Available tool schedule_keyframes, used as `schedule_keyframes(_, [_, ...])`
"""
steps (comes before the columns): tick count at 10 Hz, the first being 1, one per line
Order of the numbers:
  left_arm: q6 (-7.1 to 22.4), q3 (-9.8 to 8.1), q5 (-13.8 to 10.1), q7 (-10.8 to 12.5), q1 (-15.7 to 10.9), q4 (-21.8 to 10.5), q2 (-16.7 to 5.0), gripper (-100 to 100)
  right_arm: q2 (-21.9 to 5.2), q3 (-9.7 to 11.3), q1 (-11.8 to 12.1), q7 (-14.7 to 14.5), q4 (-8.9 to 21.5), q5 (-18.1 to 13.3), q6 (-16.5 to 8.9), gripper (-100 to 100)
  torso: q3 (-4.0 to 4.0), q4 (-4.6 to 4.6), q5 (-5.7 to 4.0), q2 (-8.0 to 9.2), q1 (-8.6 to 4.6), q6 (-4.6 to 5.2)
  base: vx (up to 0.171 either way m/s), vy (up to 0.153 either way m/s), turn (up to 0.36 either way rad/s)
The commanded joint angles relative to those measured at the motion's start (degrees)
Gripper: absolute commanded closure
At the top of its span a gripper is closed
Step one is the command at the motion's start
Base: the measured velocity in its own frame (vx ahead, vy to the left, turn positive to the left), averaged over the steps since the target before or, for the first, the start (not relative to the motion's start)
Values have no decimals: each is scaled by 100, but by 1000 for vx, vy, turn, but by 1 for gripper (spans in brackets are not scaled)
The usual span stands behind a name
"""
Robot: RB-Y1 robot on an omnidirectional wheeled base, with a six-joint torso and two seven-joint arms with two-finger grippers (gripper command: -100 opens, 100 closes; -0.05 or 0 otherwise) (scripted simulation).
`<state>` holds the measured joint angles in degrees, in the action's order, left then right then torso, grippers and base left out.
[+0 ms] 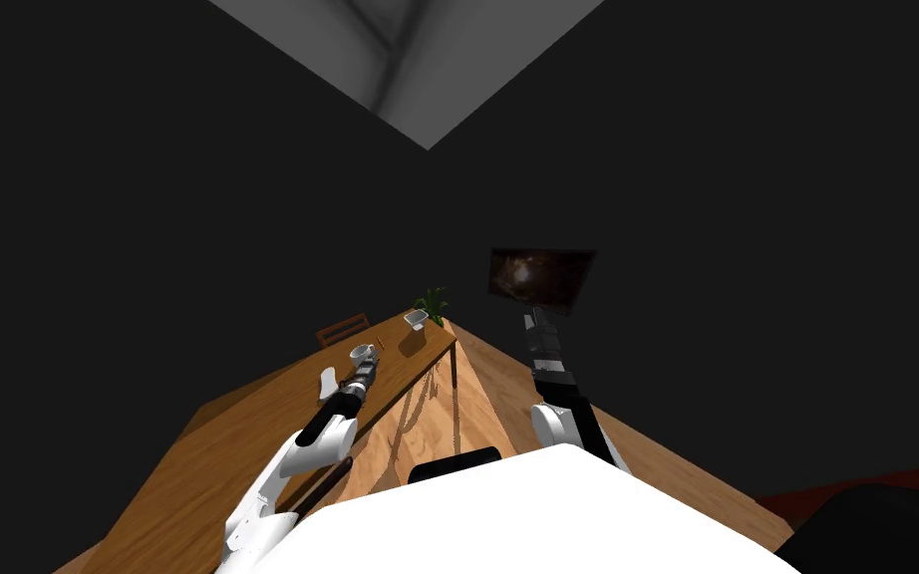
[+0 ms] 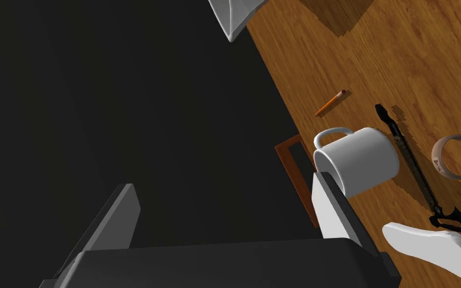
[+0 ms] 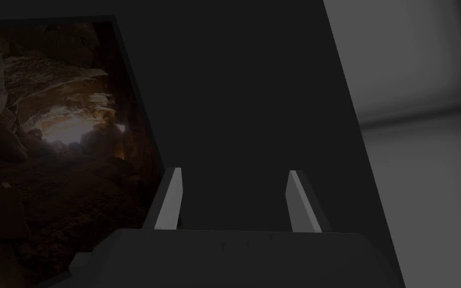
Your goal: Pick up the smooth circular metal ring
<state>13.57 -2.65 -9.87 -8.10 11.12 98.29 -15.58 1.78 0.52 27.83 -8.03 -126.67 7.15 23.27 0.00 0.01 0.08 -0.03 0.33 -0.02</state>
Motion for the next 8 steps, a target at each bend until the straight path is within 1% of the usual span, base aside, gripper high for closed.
schedule_keyframes(1, [77,26,-18,4,-63,-187,-21,-100,0,0,0,0,0,0,0,0,0,0,0,0,0,0,-5,46,-77])
schedule_keyframes(2, [246,73,-76,35,-137,-395,-105,-100,0,0,1,0,0,0,0,0,-2,0,-1,-3,-4,-4,-2,56,-175])
schedule_keyframes(3, [395,124,-135,70,-209,-672,-196,-100,0,0,0,0,0,0,0,0,-4,-1,0,-6,-1,0,-5,89,-298])
schedule_keyframes(4, [571,178,-194,110,-276,-809,-294,-100,0,0,0,0,0,0,0,0,-3,-1,1,-5,9,0,-1,117,-269])
schedule_keyframes(5, [571,178,-194,110,-276,-923,-294,-100,-1,-1,0,0,0,0,0,0,-4,-1,4,-7,21,-2,2,95,-70])
schedule_keyframes(6, [727,234,-252,153,-341,-1109,-394,-100,-1,-1,1,0,0,0,0,0,-5,-2,4,-8,14,-6,10,72,-178])
schedule_keyframes(7, [727,234,-252,153,-341,-1166,-394,-100,0,0,1,0,0,0,0,0,-6,-2,1,-12,8,-2,10,54,-84])
schedule_keyframes(8, [878,292,-309,198,-401,-1377,-499,-100,0,-1,2,0,0,0,0,0,-7,-3,0,-13,-1,-5,9,58,-178])
